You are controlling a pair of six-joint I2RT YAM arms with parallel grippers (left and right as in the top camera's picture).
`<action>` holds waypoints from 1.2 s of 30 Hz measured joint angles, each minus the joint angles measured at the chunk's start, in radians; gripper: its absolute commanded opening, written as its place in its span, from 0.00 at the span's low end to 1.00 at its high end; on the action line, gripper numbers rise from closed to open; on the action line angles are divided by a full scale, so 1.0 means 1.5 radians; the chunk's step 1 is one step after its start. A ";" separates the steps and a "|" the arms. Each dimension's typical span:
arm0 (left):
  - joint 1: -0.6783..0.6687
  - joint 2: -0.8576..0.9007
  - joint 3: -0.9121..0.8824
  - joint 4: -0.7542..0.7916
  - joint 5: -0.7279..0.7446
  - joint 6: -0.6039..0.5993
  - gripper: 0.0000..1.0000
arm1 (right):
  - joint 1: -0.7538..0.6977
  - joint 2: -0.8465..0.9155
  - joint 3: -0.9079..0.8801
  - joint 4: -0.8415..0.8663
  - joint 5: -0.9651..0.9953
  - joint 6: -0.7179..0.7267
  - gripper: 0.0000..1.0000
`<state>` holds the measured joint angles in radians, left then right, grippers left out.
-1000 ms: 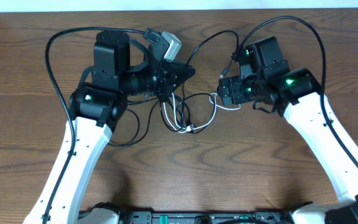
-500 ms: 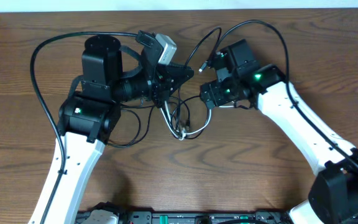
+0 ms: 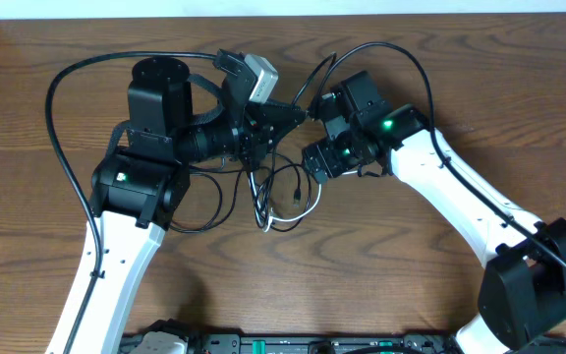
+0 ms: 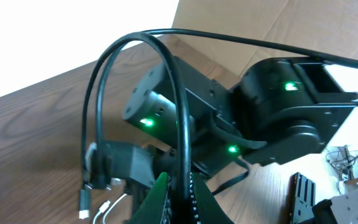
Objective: Untangle cables
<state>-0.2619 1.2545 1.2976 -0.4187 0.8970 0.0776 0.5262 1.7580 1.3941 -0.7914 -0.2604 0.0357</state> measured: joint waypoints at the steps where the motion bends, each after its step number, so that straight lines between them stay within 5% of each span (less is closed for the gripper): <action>1: 0.000 0.000 0.000 -0.001 -0.004 0.000 0.08 | 0.001 -0.005 0.000 -0.011 -0.004 -0.013 0.88; 9: 0.000 0.000 0.000 -0.001 -0.009 0.000 0.08 | 0.004 -0.036 0.000 -0.068 -0.031 -0.106 0.86; 25: 0.000 0.000 0.000 -0.001 -0.011 0.000 0.08 | 0.004 -0.036 -0.055 0.073 -0.031 -0.113 0.84; 27: 0.000 0.000 0.000 -0.001 -0.011 0.000 0.08 | 0.004 -0.036 -0.075 0.093 -0.031 -0.109 0.63; 30: 0.000 0.000 0.000 -0.003 -0.012 0.000 0.08 | 0.004 -0.036 -0.101 0.123 -0.031 -0.096 0.04; 36: 0.000 0.000 0.000 -0.005 -0.014 0.000 0.08 | 0.004 -0.036 -0.108 0.132 0.020 -0.017 0.01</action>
<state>-0.2619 1.2545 1.2976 -0.4255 0.8764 0.0772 0.5323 1.7039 1.2327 -0.5938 -0.2298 0.0101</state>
